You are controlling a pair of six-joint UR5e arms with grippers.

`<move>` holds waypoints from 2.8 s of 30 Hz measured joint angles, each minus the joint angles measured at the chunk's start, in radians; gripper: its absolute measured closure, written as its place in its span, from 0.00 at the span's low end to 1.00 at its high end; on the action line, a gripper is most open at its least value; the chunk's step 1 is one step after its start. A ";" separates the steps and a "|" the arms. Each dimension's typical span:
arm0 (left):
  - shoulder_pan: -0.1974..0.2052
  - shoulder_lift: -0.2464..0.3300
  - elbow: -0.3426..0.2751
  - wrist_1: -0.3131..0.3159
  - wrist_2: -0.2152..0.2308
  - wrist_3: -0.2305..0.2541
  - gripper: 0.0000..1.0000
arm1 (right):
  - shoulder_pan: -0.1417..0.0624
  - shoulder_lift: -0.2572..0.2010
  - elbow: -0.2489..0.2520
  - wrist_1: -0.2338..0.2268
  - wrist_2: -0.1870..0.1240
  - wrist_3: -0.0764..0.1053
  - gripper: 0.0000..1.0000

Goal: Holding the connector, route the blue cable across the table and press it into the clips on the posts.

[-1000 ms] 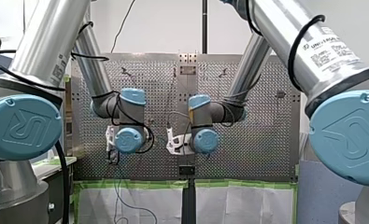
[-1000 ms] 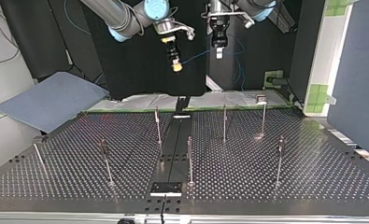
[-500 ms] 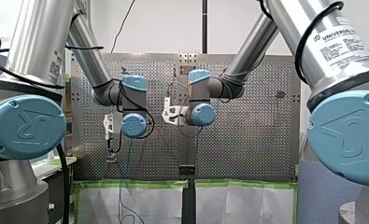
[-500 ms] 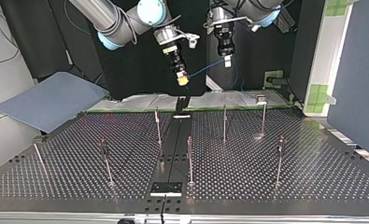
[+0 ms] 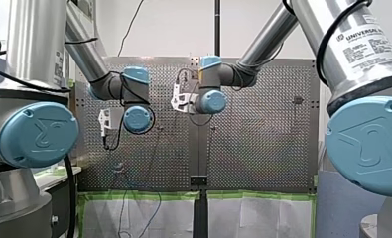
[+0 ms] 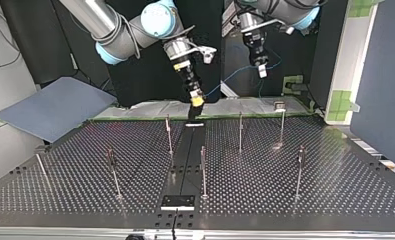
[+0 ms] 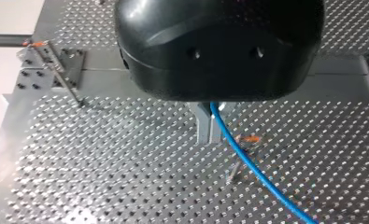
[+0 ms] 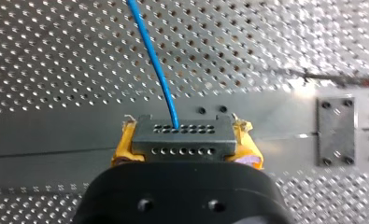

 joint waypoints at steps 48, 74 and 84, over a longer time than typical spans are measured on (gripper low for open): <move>0.225 0.131 0.311 -0.355 0.051 -0.041 1.00 | 0.028 0.082 -0.419 0.283 -0.103 0.018 1.00; 0.379 0.116 0.460 -0.421 0.206 -0.090 1.00 | 0.036 0.174 -0.648 0.354 -0.103 0.014 1.00; 0.417 0.062 0.472 -0.410 0.253 -0.119 1.00 | 0.036 0.185 -0.707 0.357 -0.103 0.011 1.00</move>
